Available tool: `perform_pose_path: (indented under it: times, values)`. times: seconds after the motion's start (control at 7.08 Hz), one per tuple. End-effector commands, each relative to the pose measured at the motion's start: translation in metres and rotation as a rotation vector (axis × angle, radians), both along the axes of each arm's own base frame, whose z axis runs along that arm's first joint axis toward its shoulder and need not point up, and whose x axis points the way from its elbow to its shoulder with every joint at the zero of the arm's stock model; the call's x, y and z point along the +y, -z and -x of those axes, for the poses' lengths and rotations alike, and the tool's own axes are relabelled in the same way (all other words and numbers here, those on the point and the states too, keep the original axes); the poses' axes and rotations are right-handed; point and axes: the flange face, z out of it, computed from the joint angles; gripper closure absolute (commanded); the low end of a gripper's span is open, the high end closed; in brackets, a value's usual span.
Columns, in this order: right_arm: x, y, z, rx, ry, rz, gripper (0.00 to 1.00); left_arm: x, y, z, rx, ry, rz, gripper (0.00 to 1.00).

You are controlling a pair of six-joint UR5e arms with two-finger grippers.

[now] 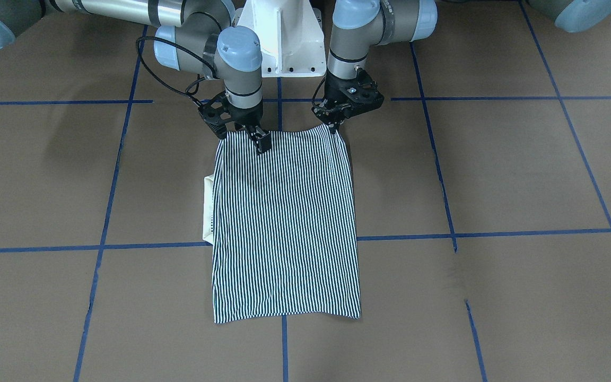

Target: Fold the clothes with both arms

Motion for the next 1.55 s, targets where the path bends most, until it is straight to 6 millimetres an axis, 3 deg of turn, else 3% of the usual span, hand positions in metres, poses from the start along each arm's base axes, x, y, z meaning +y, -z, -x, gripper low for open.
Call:
perform_pose_path:
  times: [0.0,0.14,0.28,1.41]
  values:
    - [0.0,-0.0007,0.0002,0.003,-0.001,0.002,0.49,-0.0001,0.0006,0.0,0.001,0.0,0.0,1.0]
    - [0.0001,0.0003,0.0004,0.001,0.004,-0.001,0.78,-0.0009,-0.0003,0.0006,-0.001,0.002,0.0,1.0]
    - [0.0002,-0.0007,0.0002,0.003,0.005,-0.001,0.99,-0.0009,-0.0003,0.0006,-0.001,0.002,0.0,1.0]
    - [0.0007,0.0084,-0.0052,-0.009,-0.003,-0.004,1.0,0.0001,0.0049,0.0028,0.009,0.005,0.003,1.0]
